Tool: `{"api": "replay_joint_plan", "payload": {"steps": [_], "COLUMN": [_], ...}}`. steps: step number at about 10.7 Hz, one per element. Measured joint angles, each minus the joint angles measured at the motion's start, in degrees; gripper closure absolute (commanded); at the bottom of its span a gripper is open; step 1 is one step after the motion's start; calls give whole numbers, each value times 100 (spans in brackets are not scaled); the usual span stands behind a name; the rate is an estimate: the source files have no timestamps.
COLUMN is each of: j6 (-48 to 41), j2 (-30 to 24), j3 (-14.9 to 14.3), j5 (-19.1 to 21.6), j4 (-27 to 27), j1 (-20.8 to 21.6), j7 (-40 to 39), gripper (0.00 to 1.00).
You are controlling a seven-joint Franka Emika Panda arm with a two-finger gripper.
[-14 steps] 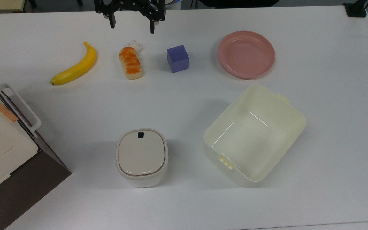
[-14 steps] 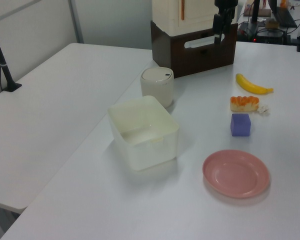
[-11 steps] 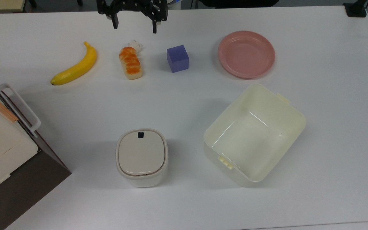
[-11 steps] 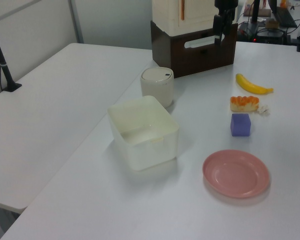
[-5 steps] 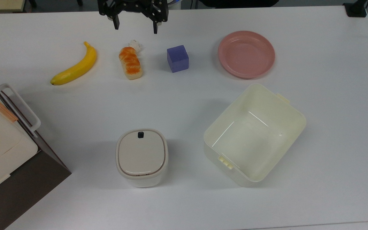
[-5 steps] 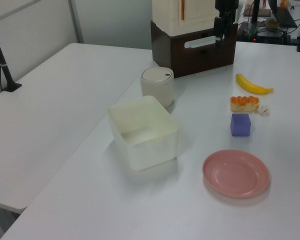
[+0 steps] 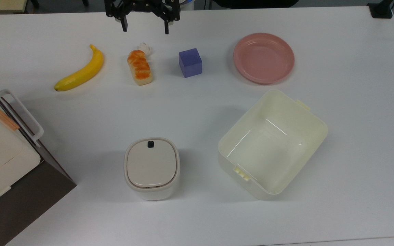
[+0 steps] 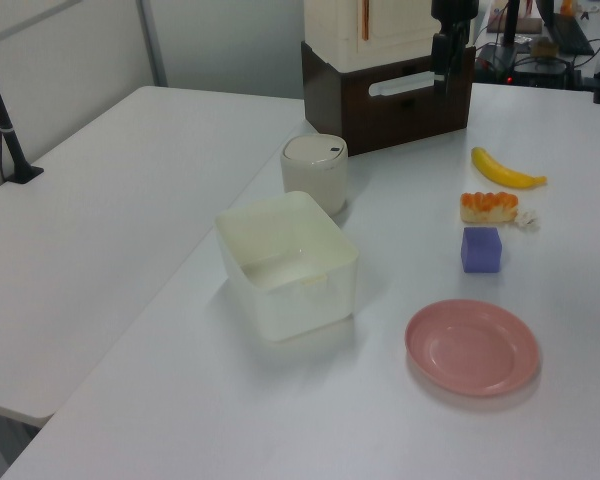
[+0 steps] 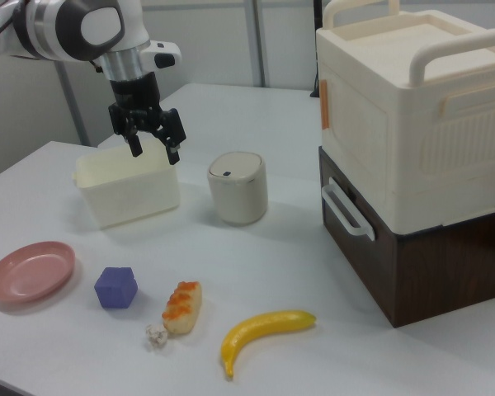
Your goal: Open the trash can
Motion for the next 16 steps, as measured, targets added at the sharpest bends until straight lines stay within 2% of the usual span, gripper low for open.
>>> {"api": "replay_joint_plan", "payload": {"steps": [16], "j6": [287], "j2": [0], "j3": [8], "j5": [0], "j4": [-162], "j1": [32], "j7": [-34], "gripper": [0]}}
